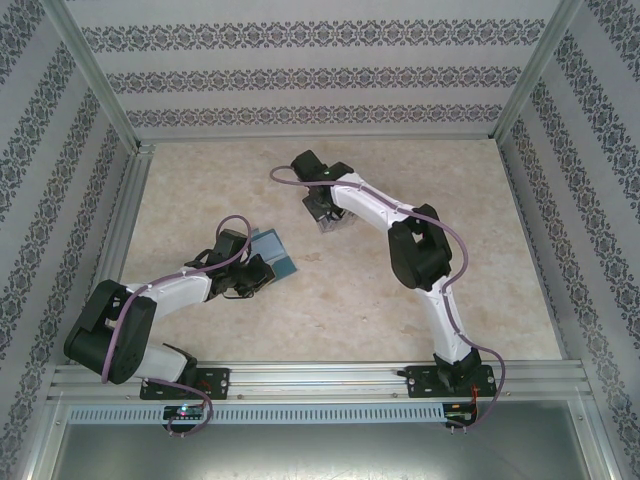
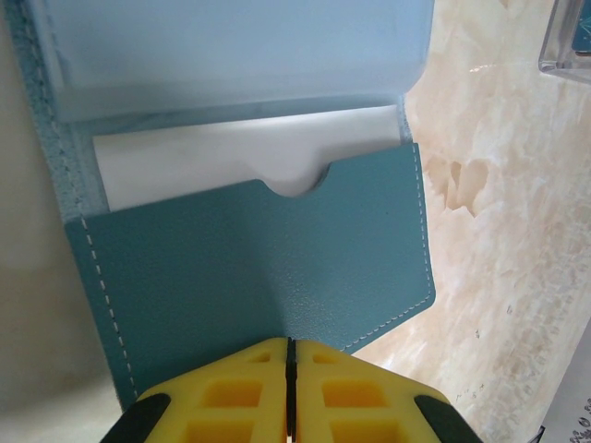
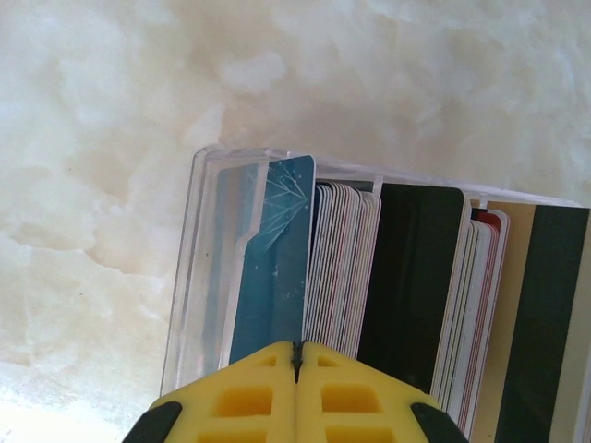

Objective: Put the credit cards into the card holder
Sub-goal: Pick up the credit card from the storage box.

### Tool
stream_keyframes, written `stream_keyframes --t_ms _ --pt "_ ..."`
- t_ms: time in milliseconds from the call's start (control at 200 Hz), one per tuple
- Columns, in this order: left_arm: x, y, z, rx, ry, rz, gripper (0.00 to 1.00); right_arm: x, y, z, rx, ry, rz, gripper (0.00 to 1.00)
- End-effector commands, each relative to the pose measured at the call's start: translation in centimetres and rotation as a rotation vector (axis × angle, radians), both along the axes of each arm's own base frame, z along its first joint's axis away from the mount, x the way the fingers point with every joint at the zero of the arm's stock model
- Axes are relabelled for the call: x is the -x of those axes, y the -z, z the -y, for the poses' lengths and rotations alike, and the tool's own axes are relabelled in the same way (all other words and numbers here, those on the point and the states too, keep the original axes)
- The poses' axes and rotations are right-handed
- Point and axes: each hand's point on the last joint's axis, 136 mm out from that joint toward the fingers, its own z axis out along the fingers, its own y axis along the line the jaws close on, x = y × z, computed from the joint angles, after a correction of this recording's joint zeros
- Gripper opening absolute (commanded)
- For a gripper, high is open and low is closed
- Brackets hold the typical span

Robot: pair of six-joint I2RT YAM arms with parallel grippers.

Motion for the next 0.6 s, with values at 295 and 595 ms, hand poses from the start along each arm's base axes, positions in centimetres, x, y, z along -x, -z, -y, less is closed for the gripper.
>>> stream_keyframes --t_ms 295,595 --pt "-1.0 -0.7 0.1 0.012 0.000 0.045 0.10 -0.2 -3.3 0.2 -0.127 0.036 0.026 0.04" --pt "-1.1 -0.9 0.0 0.012 -0.002 0.048 0.11 0.4 -5.0 0.0 -0.295 0.065 -0.013 0.05"
